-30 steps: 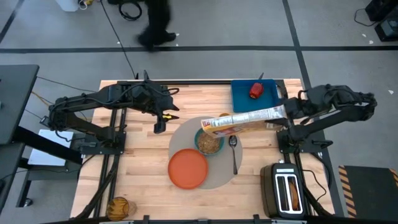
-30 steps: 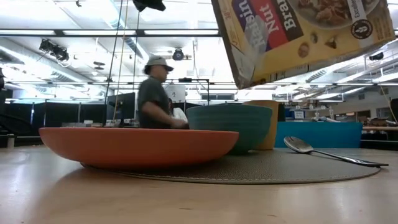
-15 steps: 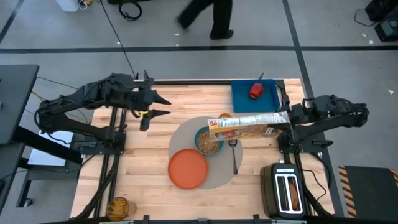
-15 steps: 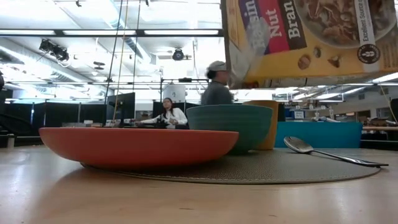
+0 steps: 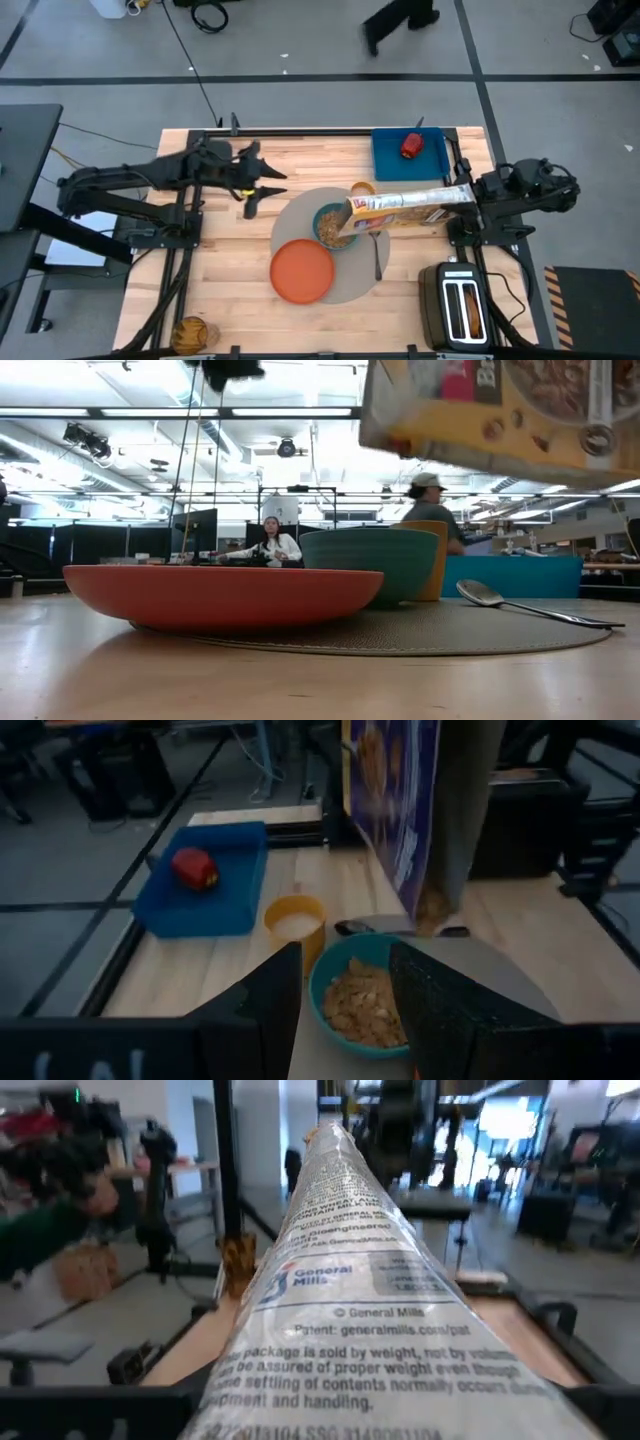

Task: Arrange a breakfast setting
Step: Pour the cereal from the cereal box into a bowl

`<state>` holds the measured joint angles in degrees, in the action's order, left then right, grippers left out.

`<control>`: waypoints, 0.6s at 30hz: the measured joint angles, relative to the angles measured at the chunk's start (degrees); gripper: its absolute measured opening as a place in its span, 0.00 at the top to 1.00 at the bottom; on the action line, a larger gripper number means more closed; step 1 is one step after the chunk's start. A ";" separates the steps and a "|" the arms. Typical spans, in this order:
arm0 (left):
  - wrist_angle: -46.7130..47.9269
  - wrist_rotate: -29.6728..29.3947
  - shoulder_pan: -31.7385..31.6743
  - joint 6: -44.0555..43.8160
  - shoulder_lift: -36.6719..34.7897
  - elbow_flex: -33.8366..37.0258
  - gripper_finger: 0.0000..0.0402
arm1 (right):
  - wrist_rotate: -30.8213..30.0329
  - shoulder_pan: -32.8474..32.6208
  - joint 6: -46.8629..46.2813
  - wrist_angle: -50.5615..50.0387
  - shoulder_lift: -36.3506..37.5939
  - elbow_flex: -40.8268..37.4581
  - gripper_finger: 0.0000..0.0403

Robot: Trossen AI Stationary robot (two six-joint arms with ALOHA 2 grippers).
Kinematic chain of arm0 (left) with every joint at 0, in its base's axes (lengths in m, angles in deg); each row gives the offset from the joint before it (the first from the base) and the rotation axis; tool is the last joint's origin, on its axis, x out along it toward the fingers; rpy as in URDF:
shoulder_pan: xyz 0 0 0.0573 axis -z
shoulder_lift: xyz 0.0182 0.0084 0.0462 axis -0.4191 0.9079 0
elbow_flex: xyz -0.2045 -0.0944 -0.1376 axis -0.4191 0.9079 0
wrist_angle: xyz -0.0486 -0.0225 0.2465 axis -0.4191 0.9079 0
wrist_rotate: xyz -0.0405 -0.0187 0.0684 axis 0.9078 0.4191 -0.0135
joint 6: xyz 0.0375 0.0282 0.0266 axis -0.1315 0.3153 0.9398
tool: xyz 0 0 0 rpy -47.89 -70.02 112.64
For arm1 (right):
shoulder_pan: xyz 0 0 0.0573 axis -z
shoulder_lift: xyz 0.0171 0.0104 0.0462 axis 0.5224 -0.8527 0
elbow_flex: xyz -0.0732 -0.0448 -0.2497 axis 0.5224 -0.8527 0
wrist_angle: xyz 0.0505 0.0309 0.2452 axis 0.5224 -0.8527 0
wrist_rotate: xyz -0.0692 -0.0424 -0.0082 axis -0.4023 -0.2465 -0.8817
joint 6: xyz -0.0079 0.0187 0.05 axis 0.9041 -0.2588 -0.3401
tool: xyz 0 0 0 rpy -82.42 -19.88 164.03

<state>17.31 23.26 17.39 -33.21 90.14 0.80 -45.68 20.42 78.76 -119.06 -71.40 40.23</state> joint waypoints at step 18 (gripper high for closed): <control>-53.63 3.49 -0.52 1.38 2.13 25.51 0.59 | 3.01 -0.03 11.72 43.90 -1.42 -9.05 0.58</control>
<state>-36.33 26.75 16.88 -31.83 92.27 26.31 -42.67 20.39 90.48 -75.16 -72.81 31.19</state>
